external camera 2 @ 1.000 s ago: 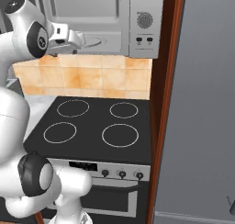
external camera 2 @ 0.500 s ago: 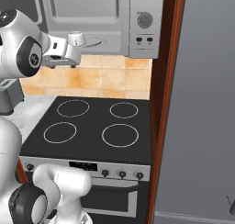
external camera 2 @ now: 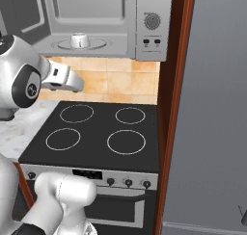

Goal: Pick the mug from the counter and place it inside the microwave. Then close the microwave.

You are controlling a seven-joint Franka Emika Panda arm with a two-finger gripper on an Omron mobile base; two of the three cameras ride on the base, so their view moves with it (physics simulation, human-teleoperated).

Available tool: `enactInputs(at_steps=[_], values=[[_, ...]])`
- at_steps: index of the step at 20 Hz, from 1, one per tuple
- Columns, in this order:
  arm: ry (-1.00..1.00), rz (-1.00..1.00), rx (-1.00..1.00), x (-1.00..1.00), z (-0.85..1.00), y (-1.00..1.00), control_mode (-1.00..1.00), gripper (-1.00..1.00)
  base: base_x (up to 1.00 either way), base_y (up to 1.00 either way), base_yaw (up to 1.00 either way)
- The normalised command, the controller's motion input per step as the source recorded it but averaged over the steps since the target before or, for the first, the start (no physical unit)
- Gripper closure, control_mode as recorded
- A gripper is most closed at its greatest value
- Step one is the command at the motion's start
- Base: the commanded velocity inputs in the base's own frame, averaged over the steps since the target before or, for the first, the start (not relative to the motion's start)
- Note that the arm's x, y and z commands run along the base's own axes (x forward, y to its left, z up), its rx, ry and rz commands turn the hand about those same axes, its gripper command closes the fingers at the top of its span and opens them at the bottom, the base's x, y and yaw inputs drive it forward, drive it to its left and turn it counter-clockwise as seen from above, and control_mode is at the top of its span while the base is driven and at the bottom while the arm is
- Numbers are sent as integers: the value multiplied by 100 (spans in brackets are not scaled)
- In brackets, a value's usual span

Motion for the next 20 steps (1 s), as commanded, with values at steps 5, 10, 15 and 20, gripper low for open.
enactInputs(at_steps=[5,10,15,20], values=[[0,1,6,-40,-1,0,-100,-100,0,0,0],[0,4,1,-44,11,0,-100,-100,0,0,0],[-6,1,0,-62,22,0,-100,-100,0,0,0],[-18,0,0,-62,31,0,-100,-100,0,0,0]])
